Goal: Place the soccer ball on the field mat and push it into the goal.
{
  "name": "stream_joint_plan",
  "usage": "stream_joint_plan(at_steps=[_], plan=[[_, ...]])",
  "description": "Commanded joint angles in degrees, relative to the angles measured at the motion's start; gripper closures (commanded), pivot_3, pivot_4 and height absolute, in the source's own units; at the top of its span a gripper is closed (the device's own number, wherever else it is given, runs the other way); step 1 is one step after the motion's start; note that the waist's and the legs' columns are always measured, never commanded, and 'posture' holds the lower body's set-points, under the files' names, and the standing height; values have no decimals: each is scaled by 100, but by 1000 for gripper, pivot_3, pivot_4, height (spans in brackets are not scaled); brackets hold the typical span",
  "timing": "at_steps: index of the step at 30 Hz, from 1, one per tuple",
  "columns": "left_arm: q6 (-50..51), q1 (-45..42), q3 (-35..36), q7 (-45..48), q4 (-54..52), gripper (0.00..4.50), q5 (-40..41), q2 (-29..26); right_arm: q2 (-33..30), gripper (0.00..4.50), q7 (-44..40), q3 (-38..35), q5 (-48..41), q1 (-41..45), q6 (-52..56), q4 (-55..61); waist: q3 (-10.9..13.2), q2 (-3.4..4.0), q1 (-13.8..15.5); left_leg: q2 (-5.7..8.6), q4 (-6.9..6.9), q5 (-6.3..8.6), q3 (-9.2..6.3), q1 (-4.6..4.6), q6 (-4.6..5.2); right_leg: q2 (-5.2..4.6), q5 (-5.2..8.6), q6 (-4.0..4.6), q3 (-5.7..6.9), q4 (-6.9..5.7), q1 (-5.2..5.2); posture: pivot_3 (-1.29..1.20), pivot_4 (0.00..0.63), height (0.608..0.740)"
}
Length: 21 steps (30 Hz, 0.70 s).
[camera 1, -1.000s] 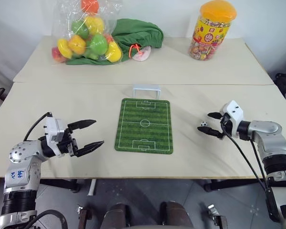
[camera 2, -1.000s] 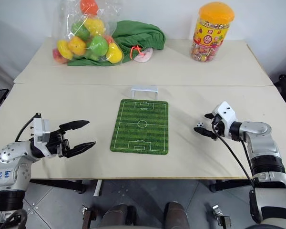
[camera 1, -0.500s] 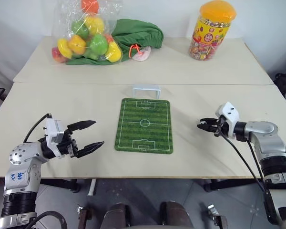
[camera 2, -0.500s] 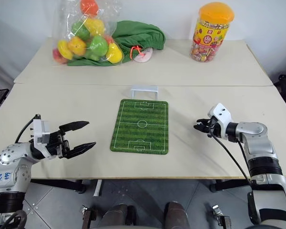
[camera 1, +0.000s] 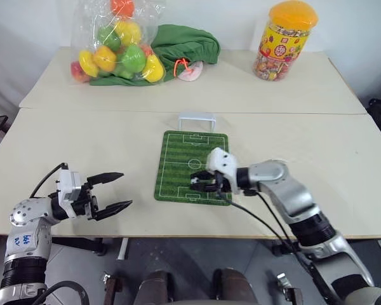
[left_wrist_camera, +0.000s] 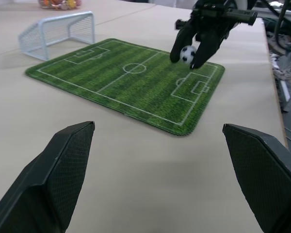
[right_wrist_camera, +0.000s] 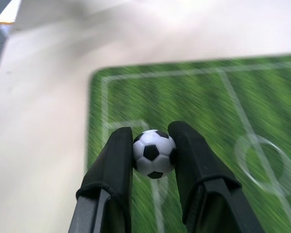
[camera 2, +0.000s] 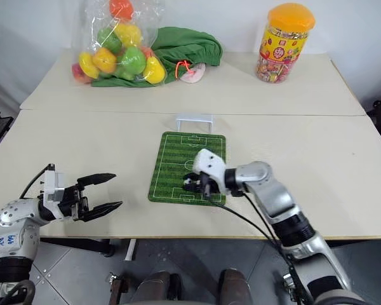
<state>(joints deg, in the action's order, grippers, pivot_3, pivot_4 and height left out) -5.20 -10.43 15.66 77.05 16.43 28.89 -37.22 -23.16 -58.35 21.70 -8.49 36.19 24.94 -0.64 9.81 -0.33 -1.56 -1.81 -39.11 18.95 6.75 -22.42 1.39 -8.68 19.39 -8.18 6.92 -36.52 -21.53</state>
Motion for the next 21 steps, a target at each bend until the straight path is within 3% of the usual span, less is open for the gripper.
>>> stream_joint_plan(at_steps=[1, 21], plan=[[-166, 68, 52, 33, -28, 0, -20, -77, 204, 3646, -7, 151, 161, 213, -279, -322, 0, 0, -20, 2, 0, 0, 4, 0, 0, 3, 0, 0, 1, 1, -1, 0, 150, 740], [198, 719, 630, -169, -552, 0, 493, -124, 220, 3646, -403, 209, 272, 223, -563, -641, 0, 0, -53, -14, 4, 2, 2, 3, -4, 5, 0, 0, 7, 0, -1, 0, 150, 740]])
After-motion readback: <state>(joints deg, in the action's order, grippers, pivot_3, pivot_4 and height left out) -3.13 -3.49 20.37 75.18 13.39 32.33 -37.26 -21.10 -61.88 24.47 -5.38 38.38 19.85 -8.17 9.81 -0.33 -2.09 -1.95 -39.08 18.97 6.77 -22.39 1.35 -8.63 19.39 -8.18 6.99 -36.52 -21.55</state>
